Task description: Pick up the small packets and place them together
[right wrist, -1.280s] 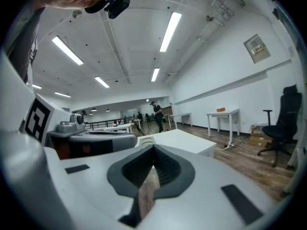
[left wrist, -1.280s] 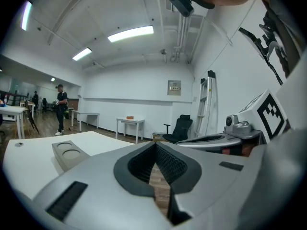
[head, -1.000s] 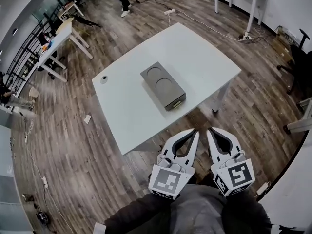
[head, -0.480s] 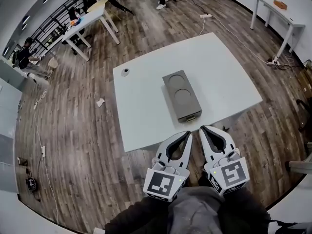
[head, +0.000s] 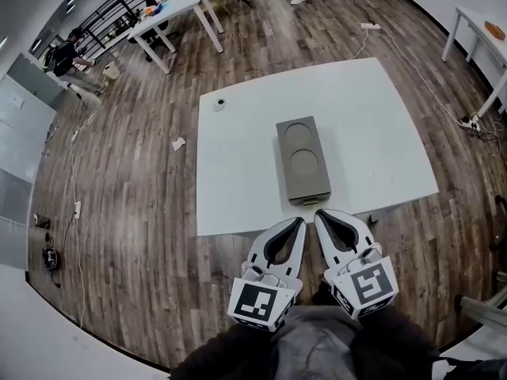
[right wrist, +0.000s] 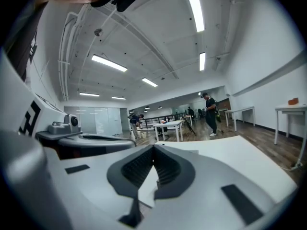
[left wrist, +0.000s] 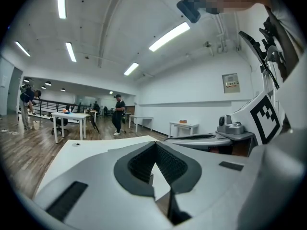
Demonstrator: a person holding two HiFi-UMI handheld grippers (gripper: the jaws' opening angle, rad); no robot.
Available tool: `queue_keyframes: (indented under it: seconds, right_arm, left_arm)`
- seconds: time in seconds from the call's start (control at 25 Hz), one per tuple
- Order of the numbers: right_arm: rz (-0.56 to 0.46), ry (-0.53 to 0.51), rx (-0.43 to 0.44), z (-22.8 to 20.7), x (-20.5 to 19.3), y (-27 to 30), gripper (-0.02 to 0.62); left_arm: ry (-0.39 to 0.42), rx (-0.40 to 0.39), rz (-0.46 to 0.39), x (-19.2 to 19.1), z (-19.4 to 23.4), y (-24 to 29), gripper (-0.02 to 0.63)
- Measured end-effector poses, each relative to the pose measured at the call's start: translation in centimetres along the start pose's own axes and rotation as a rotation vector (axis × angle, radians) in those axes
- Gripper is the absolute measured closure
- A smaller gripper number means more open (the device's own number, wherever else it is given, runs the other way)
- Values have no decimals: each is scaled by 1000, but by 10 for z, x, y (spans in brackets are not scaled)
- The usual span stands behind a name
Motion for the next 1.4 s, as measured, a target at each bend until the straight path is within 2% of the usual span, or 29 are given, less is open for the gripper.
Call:
queue_keyframes:
  seconds: [0.24,0.44,0.84,1.04,1.2,1.4]
  right_arm:
    - [6,-11,33,-17,6,6,594]
    - [-21,-32,23,-20,11,16,594]
    - [-77,-57,-52,-10,31,34,594]
    - [-82,-31,-96,-8,25,39,594]
    - [-88,-27,-126,-10,1,47,594]
    - [-81,-83,-179,-24,-83,58,594]
  left_arm:
    - [-10,35,-4,0,-2,16,603]
    - [7,34,-27,0,11,26,603]
    - [32,-54,-87,16,38,36,603]
    - [32,-96,-72,12,45,34,603]
    - [34,-128,-60,-12,49,33,603]
    - [47,-149,-46,-80,44,39,603]
Point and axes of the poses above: the fingertips, and each gripper's own axes: y forward along the fingers, z to its left, x out of its top, the point moved 5 cm from there along -y, backward along the fingers, and after that the axes turned 14 degrees about y, right-handed, at the moved point
